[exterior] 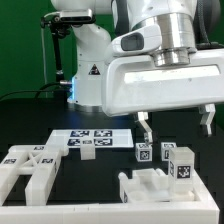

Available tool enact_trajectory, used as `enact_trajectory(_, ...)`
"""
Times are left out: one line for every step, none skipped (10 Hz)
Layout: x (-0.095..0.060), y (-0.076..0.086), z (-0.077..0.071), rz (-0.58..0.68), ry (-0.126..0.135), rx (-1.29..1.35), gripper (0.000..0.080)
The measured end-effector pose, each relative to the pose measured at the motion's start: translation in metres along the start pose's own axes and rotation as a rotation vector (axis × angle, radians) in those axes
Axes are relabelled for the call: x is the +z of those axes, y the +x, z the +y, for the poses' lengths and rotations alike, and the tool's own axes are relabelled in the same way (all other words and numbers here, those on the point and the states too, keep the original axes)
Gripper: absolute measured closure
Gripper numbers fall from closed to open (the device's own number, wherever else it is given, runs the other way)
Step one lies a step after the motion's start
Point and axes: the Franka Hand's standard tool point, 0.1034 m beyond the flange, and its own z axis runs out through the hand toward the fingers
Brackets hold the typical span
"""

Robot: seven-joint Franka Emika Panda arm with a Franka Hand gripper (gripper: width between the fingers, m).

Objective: Assemble chair

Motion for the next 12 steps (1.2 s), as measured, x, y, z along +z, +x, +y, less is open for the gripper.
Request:
enact_trajectory(0.002, -0.004, -0.002, -0.027, 0.005, -0.001, 0.0151)
enact_trajectory(0.002, -0.004, -0.002, -0.026, 0.005, -0.001, 0.0151)
enact_trajectory(0.004, -0.010, -0.003, -0.071, 0.011, 0.008, 0.0151)
enact_trajectory(0.007, -0.014, -0.006, -0.179, 0.026, 0.037, 0.0151)
enact_trajectory(0.012, -0.014, -0.009, -0.211, 0.031, 0.054, 0.0151)
enact_trajectory(0.016, -0.022, -0.011, -0.292, 0.038, 0.070, 0.0151)
enact_trajectory(0.018, -0.027, -0.012, -0.359, 0.046, 0.078, 0.0151)
enact_trajectory(0.021, -0.031, -0.015, -0.409, 0.052, 0.077, 0.0151)
enact_trajectory(0.023, -0.038, -0.017, -0.468, 0.059, 0.076, 0.0151)
enact_trajectory(0.028, -0.037, -0.016, -0.438, 0.055, 0.077, 0.0151)
enact_trajectory(0.028, -0.039, -0.016, -0.440, 0.055, 0.077, 0.0151)
enact_trajectory(0.028, -0.038, -0.015, -0.439, 0.055, 0.076, 0.0151)
